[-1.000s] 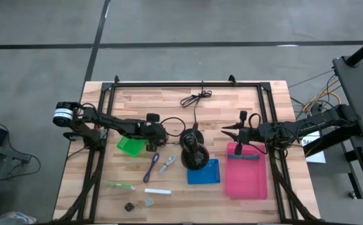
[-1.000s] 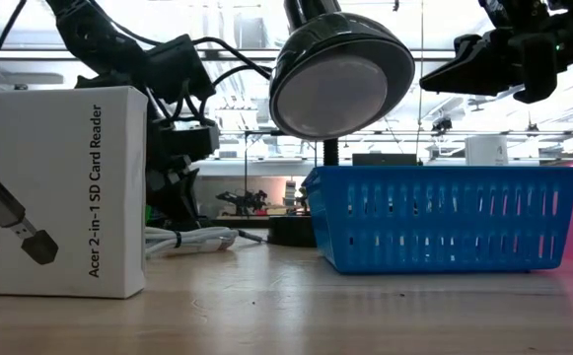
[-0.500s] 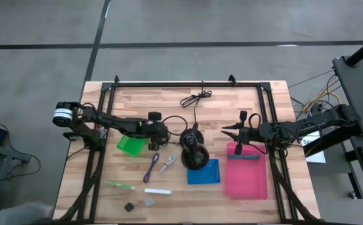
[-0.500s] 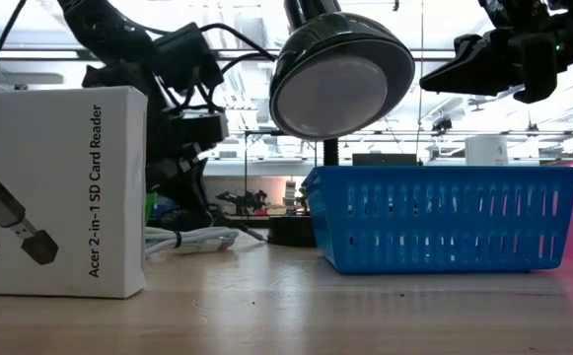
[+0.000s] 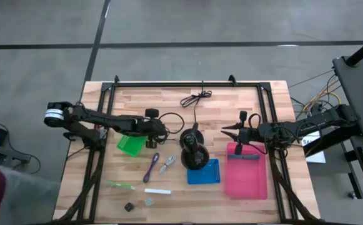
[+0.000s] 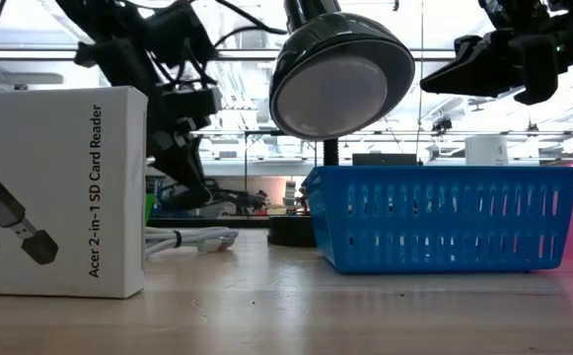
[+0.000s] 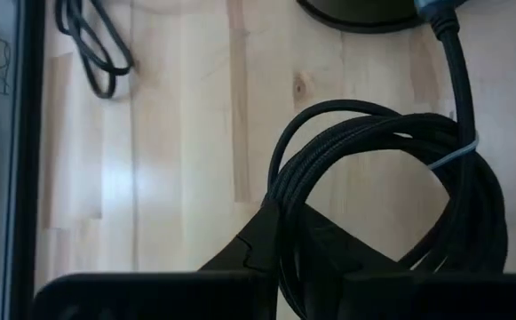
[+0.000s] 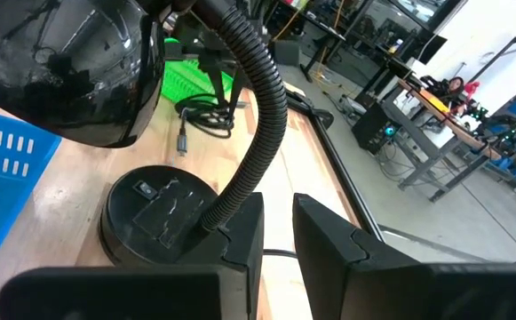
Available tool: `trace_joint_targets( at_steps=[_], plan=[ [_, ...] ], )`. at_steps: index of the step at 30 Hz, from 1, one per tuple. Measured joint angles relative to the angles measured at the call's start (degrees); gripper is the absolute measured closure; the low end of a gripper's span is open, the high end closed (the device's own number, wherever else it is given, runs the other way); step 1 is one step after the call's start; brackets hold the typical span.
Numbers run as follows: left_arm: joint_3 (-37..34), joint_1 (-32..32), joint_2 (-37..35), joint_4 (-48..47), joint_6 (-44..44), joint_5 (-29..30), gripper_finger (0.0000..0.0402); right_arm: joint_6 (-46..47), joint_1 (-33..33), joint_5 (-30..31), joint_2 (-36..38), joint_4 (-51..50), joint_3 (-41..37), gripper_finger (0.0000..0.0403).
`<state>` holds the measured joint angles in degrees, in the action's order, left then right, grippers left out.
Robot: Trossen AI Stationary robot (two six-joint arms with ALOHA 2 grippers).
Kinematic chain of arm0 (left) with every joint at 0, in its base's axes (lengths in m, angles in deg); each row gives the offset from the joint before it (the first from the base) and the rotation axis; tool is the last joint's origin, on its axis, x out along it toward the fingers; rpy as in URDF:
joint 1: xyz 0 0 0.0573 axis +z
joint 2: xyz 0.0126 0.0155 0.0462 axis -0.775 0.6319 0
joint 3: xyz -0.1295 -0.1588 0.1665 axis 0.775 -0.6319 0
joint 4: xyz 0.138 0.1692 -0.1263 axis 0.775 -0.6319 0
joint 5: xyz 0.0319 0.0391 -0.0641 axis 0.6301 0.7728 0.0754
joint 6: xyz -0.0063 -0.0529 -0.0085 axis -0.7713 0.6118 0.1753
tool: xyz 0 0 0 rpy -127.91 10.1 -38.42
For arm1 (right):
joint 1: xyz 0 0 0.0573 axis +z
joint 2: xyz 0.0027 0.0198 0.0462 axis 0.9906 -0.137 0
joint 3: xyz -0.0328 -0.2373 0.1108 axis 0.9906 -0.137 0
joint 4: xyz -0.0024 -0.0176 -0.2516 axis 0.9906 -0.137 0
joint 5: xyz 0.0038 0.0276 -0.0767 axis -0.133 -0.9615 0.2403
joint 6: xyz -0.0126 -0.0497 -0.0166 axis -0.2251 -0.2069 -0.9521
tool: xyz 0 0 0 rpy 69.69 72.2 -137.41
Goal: Pick and place items into bin
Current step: Put the black charger cable into the pink bin
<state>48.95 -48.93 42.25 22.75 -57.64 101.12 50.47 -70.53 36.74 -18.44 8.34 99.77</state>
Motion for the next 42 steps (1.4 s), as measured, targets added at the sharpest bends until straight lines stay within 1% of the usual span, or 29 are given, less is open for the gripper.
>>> trace_joint_targets(
  at_steps=[7, 12, 18, 23, 26, 31, 37, 42],
  plan=[
    [-0.6, 0.0, -5.4, -2.4, 0.0, 0.4, 0.0389, 0.0, 0.0, 0.0, 0.0, 0.0, 0.0, 0.0350],
    [-0.8, 0.0, -8.9, -5.7, 1.4, 2.7, 0.0389, 0.0, 0.0, 0.0, 0.0, 0.0, -0.1, 0.0350],
    [-1.8, -0.1, -13.4, -6.0, 1.5, 4.0, 0.0389, 0.0, 0.0, 0.0, 0.0, 0.0, -0.1, 0.0350],
    [-3.1, -0.2, -17.1, -5.8, 1.6, 8.8, 0.0389, 0.0, 0.0, 0.0, 0.0, 0.0, -0.1, 0.0350],
    [-3.4, -0.1, -18.2, -5.4, 2.0, 10.6, 0.0389, 0.0, 0.0, 0.0, 0.0, 0.0, -0.1, 0.0350],
    [-3.4, -0.1, -19.0, -5.1, 3.0, 11.8, 0.0389, 0.0, 0.0, 0.0, 0.0, 0.0, -0.1, 0.0350],
    [-3.4, -0.1, -18.8, -2.2, 2.9, 19.7, 0.0389, 0.0, 0.0, 0.0, 0.0, 0.1, -0.1, 0.0350],
    [-3.4, -0.2, -19.1, 2.6, 1.5, 19.8, 0.0389, 0.0, 0.0, 0.0, 0.0, 0.1, -0.1, 0.0350]
  ],
)
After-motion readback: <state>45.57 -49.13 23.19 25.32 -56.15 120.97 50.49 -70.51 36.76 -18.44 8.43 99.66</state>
